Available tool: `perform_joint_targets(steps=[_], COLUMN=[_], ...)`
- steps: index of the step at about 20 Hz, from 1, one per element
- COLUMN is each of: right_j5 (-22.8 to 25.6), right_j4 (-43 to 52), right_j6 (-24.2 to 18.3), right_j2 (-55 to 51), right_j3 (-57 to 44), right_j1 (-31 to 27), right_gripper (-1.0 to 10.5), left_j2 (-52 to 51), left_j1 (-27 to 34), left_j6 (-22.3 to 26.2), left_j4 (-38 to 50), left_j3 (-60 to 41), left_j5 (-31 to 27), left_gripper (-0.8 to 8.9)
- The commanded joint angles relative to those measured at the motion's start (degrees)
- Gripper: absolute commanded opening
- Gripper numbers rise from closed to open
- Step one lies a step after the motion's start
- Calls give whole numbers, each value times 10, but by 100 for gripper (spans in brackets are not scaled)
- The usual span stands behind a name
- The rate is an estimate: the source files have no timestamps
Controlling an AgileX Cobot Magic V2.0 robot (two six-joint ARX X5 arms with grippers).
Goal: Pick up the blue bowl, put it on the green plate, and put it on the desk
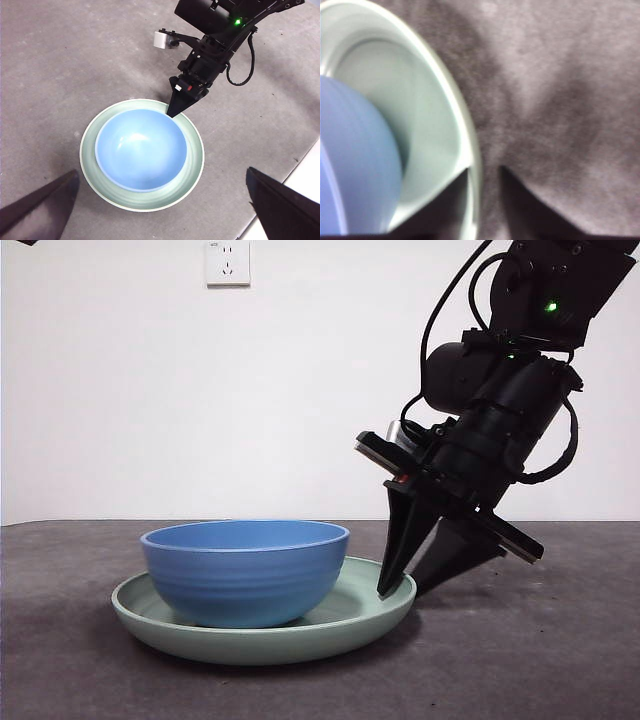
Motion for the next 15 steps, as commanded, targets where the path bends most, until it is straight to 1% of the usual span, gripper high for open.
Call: perform_joint_targets(steps=[1, 4, 5, 7, 8, 10, 15], right_j5=[2, 2, 3, 7, 18, 48, 121], right_j4=[-3, -16, -25, -45, -60, -95, -216], right_j6=[1, 1, 0, -14, -22, -37, -103], right_j2=[10, 8, 7, -1, -6, -19, -69], right_j3=[11, 15, 19, 32, 40, 59, 111], right_j1=[-4, -16, -21, -29, -34, -42, -48], right_gripper=[225, 235, 255, 371, 424, 487, 500], left_j2=[2, 2, 2, 2, 2, 2, 2], left_j1=[-5, -5, -5, -5, -5, -5, -5], left_j6=[-1, -1, -1, -1, -1, -1, -1], left_j4=[6, 5, 5, 5, 5, 5, 5], left_j3=[5, 5, 5, 5, 5, 5, 5], left_j5=[2, 2, 2, 2, 2, 2, 2], left_gripper=[531, 531, 531, 531, 531, 531, 531])
